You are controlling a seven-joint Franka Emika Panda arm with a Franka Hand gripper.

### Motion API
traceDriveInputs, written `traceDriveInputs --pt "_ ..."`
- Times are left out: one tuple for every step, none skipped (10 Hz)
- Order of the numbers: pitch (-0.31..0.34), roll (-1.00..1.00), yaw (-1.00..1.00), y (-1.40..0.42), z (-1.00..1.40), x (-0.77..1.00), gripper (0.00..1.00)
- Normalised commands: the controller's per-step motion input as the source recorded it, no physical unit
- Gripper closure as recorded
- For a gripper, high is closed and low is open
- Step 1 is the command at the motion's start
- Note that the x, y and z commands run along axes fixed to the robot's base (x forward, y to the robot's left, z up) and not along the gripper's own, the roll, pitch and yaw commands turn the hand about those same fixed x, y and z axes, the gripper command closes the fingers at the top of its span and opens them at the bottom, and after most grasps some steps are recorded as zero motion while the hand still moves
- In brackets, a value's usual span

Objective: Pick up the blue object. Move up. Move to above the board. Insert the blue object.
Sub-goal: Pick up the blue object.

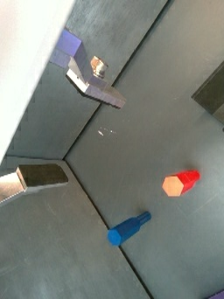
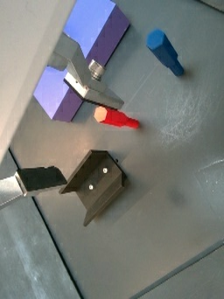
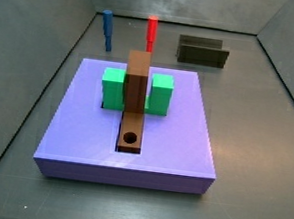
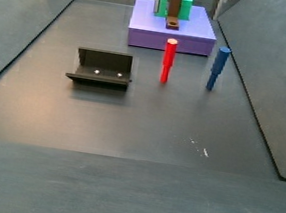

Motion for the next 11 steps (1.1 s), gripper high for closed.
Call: traceDriveInputs --pt "0.0 -0.02 0.0 -0.06 -0.02 0.0 0.0" --pt "0.0 0.0 -0.01 0.0 0.0 0.01 0.0" --pt "-0.033 -0.11 0.01 -0.09 -0.11 0.0 0.0" --pt "-0.083 -0.06 0.07 -0.48 -0.11 -0.43 0.0" --pt "-0.196 0.0 0.06 -0.64 -0.12 -0.83 0.0" --pt "-0.179 0.0 0.0 -0.61 -0.19 -0.91 0.0" --pt "-0.16 0.0 0.0 -0.61 -0.32 -0.91 0.0" --pt "-0.156 0.0 -0.06 -0.46 -0.4 -0.84 0.0" --pt "-0.13 0.0 -0.25 -0.14 -0.53 -0.87 0.0" --pt "-0.123 -0.06 -0.31 0.0 -0.49 -0.91 0.0" --pt "-0.1 -0.07 -0.33 0.0 -0.32 -0.76 0.0"
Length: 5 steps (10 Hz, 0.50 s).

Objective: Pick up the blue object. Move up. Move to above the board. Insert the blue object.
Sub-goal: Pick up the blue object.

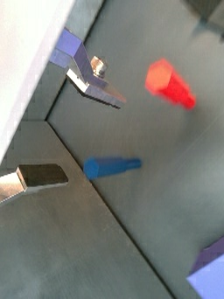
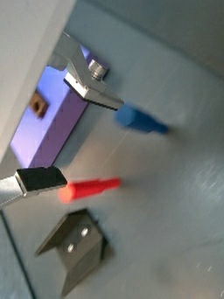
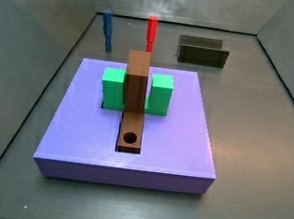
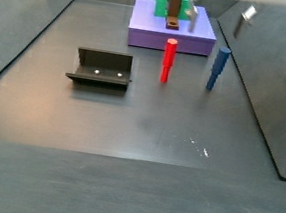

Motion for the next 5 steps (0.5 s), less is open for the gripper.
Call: traceDriveInputs --pt "-0.093 -0.06 -0.32 0.0 -0.24 -0.67 0.0" --pt "-0.076 -0.06 -0.32 0.0 -0.21 -0.58 0.0" --pt "-0.064 -0.06 -0.26 0.0 -0.19 -0.49 0.0" --pt "-0.014 0.0 -0.05 0.03 -0.22 -0.18 0.0" --pt "0.014 0.0 0.0 0.09 -0.31 0.13 0.0"
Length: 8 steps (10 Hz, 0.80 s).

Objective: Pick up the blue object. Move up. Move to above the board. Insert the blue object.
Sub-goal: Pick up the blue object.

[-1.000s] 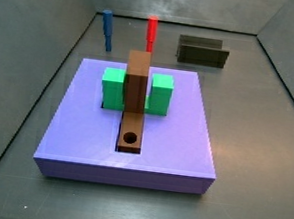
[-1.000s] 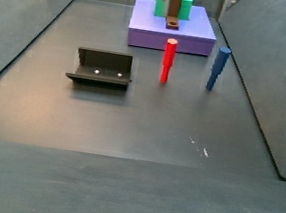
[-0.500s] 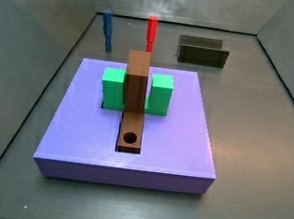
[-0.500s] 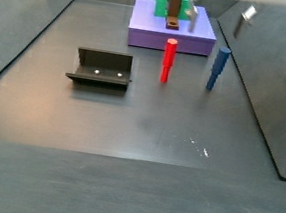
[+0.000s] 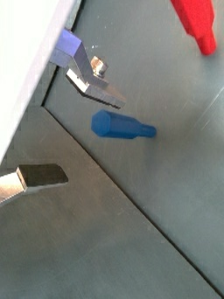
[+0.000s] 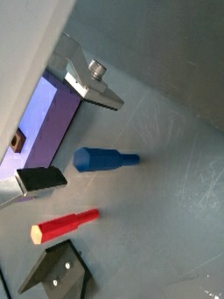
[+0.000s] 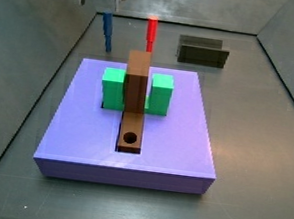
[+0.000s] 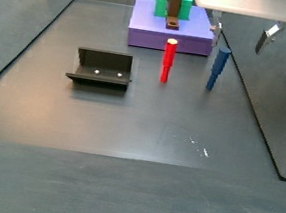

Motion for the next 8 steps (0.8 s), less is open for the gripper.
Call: traceDriveInputs --pt "0.071 0.0 0.23 0.17 -0.24 0.36 0.0" --pt "0.067 -0.01 0.28 0.06 -0.13 0.4 0.0" --pt "0.016 -0.03 0.22 0.0 -0.09 0.27 0.0" --pt "0.0 -0.03 0.03 -0.01 -0.1 0.0 0.0" --pt "-0.007 -0.04 0.0 -0.01 -0.06 -0.14 0.0" --pt "-0.01 -0.03 0.0 -0.01 -0.06 -0.1 0.0" --pt "0.0 0.0 0.0 -0.03 -0.13 -0.05 0.0" --pt "0.0 0.0 0.0 0.0 -0.23 -0.02 0.0"
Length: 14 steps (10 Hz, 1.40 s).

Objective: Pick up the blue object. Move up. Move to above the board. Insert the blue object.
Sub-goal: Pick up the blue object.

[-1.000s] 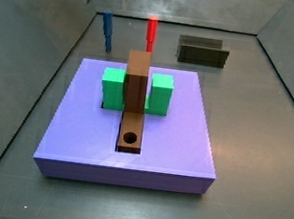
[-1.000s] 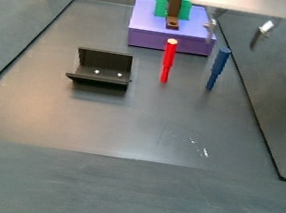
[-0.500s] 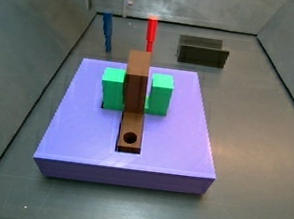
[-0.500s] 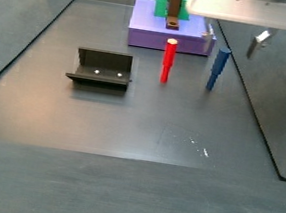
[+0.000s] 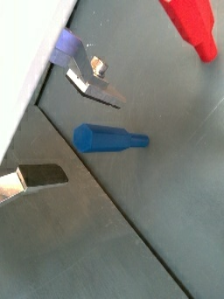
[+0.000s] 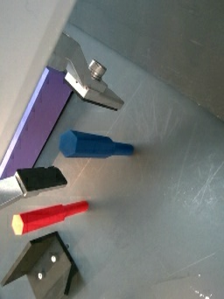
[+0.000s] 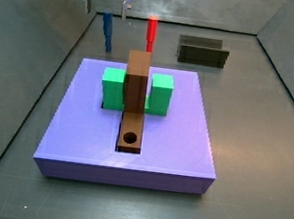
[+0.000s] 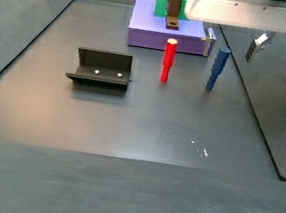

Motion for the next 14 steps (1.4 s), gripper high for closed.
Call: traceDriveInputs --pt "0.0 0.0 0.0 -0.01 -0.26 0.0 0.0" --pt "0.0 0.02 0.0 -0.03 -0.31 0.0 0.0" --pt "0.0 0.0 0.0 -0.02 -0.25 0.0 0.0" --pt "0.0 0.0 0.0 -0.09 -0.15 0.0 0.0" --pt "0.0 0.0 0.0 0.0 0.0 0.0 0.0" --pt "0.0 0.0 0.0 0.0 0.0 0.0 1.0" --pt "0.0 0.0 0.0 0.0 0.0 0.0 1.0" --pt "0.0 0.0 0.0 0.0 0.0 0.0 1.0" --pt "0.0 0.0 0.0 0.0 0.0 0.0 1.0" --pt "0.0 0.0 0.0 0.0 0.0 0.0 1.0" --pt "0.0 0.0 0.0 0.0 0.0 0.0 1.0" --pt "0.0 0.0 0.0 0.0 0.0 0.0 1.0" --pt "0.0 0.0 0.0 0.0 0.0 0.0 1.0" --pt "0.0 0.0 0.0 0.0 0.0 0.0 1.0"
